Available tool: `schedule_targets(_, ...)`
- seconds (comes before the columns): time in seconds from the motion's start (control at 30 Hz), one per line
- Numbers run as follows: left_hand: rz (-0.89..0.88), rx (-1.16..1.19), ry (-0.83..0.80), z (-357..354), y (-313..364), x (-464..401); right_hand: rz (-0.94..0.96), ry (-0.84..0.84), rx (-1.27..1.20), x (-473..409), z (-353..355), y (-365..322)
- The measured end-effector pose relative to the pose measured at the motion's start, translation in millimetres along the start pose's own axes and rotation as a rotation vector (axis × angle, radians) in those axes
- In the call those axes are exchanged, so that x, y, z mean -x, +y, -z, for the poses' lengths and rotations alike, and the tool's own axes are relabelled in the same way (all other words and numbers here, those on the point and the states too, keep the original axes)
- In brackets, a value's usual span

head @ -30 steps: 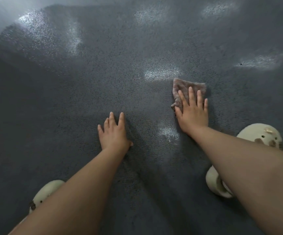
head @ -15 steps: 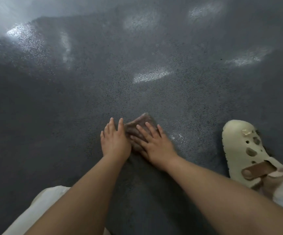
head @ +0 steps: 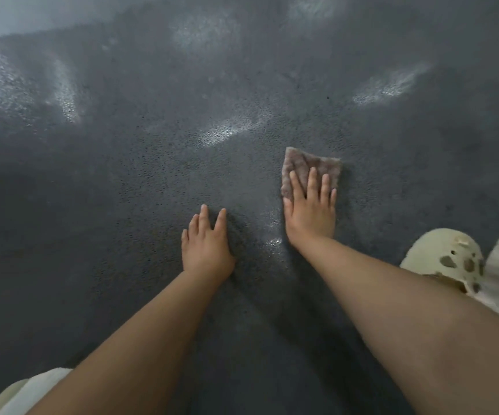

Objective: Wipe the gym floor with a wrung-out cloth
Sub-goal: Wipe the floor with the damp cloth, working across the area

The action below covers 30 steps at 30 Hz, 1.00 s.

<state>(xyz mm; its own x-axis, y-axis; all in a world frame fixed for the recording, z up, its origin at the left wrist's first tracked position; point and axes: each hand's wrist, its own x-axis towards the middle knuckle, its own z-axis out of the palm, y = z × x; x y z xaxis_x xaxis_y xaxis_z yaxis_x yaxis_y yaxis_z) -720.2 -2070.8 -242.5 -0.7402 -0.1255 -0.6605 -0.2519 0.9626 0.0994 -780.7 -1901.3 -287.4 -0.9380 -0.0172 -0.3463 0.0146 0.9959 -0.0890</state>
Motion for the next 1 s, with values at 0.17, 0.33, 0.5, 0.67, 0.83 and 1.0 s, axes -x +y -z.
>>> schedule_targets(0.17, -0.016, -0.233, -0.012, 3, 1, -4, 0.196, 0.037, -0.004, 71, -30, -24)
schedule_targets(0.33, -0.015, -0.338, -0.041, -2, 6, -4, 0.272, -0.004, 0.005, 93, -44, -21)
schedule_targets(0.5, 0.043, -0.344, -0.11, 1, 18, -1, 0.266, -0.043, 0.01, 71, -34, -8)
schedule_targets(0.67, 0.096, -0.264, -0.178, 7, 33, -7, 0.197, -0.015, 0.013, 26, -15, 26)
schedule_targets(0.83, 0.089, -0.278, -0.156, 0, 33, -7, -0.172, -0.038, -0.022, -24, 14, 91)
schedule_targets(1.0, 0.11, -0.268, -0.129, 1, 40, -5, -0.276, -0.016, -0.069, -11, 14, 70)
